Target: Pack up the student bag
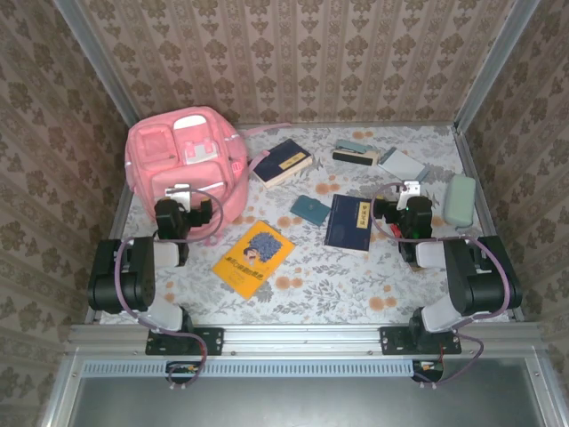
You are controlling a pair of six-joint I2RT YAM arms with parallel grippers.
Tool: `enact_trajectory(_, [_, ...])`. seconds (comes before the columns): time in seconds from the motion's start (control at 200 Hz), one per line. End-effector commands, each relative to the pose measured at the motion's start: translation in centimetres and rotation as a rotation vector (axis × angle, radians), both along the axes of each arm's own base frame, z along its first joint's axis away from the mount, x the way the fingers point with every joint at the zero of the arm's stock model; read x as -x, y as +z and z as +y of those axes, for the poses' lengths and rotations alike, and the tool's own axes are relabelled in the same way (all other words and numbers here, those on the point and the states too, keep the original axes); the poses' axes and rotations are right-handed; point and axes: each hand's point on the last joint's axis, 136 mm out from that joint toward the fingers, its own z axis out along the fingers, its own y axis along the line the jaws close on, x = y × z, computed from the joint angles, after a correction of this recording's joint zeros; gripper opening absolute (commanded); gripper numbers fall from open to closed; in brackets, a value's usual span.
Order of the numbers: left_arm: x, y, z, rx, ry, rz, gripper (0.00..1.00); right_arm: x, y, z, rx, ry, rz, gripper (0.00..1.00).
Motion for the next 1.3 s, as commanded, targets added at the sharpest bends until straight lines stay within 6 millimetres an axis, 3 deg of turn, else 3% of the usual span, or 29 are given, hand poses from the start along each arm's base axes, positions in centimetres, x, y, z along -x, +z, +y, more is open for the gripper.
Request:
enact_trajectory(0.0, [-0.2,0.4,-0.4,-0.006,-0.017,-0.01,1.0,-0.7,0.8,0.2,0.002,0.011,-0.027,1.0])
enact_trajectory(0.835, [-0.3,0.7,0.1,0.006,0.004,-0.002,1.0,-0.7,0.9,0.1,-0.002,0.011,-0.032,1.0])
enact_trajectory(0.935, [-0.5,2.7,1.6,0.01,0.088,0.05,1.0,-0.3,1.8,-0.7,-0.004,-0.042,-0.045,1.0])
enact_trajectory(1.015, [-0.6,6.0,2.4,0.025,0.152,0.064,1.0,0.1,3.1,-1.6,0.003,-0.096,-0.028,1.0])
enact_trajectory(1.085, [-0.3,8.8,3.2,0.102,0.22,0.077,1.0,0.7,5.7,-2.4,-0.007,-0.146,-0.056,1.0])
enact_trajectory(1.18, [0.7,11.3,4.3,0.305,0.347,0.169,1.0,2.3,8.2,-5.9,-0.112,-0.414,-0.089,1.0])
enact_trajectory(1.24, [0.8,11.8,3.5,0.381,0.294,0.242,1.0,3.8,9.2,-7.5,-0.197,-0.553,-0.063,1.0])
enact_trajectory(1.295, [0.8,12.0,2.5,0.401,0.244,0.291,0.99,4.0,10.0,-7.2,-0.25,-0.536,-0.035,1.0])
